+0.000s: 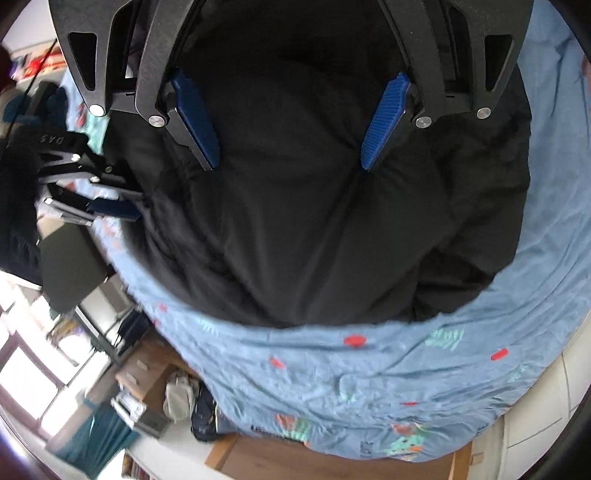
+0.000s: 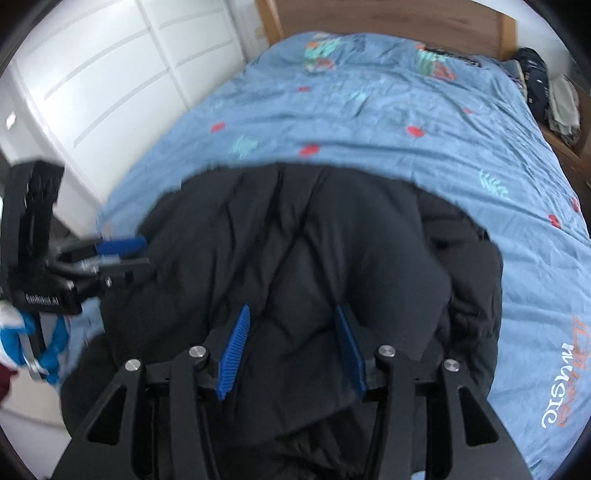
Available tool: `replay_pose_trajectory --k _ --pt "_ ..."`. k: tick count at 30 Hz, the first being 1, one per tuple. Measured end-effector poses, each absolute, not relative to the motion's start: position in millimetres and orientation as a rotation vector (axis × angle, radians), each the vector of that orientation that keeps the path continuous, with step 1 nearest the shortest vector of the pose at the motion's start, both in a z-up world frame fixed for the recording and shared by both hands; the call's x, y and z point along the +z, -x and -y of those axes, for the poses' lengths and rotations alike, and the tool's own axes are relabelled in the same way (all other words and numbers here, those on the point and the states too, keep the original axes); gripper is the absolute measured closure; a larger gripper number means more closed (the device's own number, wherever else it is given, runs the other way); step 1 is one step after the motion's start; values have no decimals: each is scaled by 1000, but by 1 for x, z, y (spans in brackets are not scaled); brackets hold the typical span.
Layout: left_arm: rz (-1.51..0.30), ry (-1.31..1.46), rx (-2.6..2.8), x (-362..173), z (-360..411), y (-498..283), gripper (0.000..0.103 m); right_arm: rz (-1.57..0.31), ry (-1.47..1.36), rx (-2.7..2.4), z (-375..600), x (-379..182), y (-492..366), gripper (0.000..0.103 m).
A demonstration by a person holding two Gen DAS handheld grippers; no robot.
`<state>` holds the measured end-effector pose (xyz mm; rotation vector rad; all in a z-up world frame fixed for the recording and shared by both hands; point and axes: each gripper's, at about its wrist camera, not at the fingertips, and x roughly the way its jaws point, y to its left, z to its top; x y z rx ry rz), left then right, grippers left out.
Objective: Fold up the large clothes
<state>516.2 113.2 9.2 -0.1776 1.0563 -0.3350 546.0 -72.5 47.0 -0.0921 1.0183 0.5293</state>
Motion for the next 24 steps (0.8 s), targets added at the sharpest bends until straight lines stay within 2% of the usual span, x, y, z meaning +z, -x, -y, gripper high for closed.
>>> replay_pose_trajectory --k 7,10,12,15,24 --pt "-1074 138 -290 -31 -111 -502 18 -1056 144 519 77 10 -535 54" --pt "-1070 123 -264 -48 -109 -499 13 -1069 161 509 77 -9 -536 53" --pt "-1078 125 -240 -64 -109 -498 5 -1078 169 504 77 -19 -538 52" --pt "-1101 184 -230 -80 -116 -501 1 -1088 161 496 77 -34 -539 51" --pt "-1125 177 -201 -74 -116 -500 0 -1094 129 462 80 -48 -539 50"
